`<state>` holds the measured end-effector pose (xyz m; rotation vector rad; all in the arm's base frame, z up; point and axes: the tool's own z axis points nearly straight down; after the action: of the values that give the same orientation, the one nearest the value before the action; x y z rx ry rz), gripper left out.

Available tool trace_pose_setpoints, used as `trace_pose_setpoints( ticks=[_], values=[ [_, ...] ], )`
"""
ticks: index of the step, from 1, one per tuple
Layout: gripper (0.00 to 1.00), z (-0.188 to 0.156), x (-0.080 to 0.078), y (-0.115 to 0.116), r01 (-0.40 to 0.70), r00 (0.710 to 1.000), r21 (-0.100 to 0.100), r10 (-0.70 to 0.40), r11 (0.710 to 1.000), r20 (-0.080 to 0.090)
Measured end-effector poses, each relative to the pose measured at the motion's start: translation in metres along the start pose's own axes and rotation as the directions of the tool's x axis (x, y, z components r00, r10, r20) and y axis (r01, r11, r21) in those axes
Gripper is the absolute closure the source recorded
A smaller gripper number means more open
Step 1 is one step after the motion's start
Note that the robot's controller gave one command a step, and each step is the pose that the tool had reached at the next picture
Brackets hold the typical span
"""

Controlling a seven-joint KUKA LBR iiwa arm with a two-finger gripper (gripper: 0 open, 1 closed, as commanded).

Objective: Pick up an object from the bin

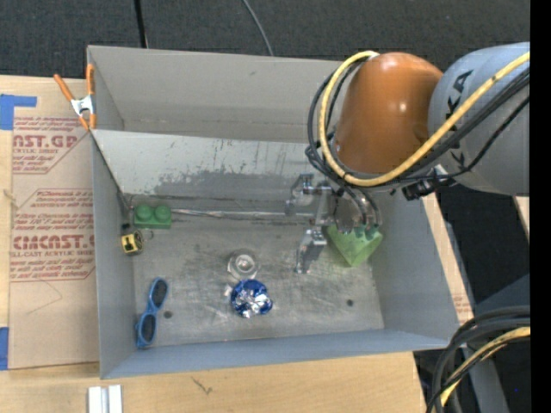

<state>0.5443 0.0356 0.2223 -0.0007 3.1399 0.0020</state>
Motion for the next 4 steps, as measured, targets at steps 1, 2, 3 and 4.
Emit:
trace_pose_setpoints(
  ticks=[1,2,3,4],
  values=[
    [0.00,0.150,0.040,-0.017,0.247,0.969,0.002,-0.247,0.969,0.012],
    [0.00,0.149,0.042,0.048,0.659,0.753,0.003,-0.659,0.753,0.005],
    [1.00,0.147,0.042,0.047,0.656,0.755,0.002,-0.656,0.755,0.001],
    [0.00,0.150,0.043,0.046,0.656,0.755,0.000,-0.656,0.755,-0.001]
  ],
)
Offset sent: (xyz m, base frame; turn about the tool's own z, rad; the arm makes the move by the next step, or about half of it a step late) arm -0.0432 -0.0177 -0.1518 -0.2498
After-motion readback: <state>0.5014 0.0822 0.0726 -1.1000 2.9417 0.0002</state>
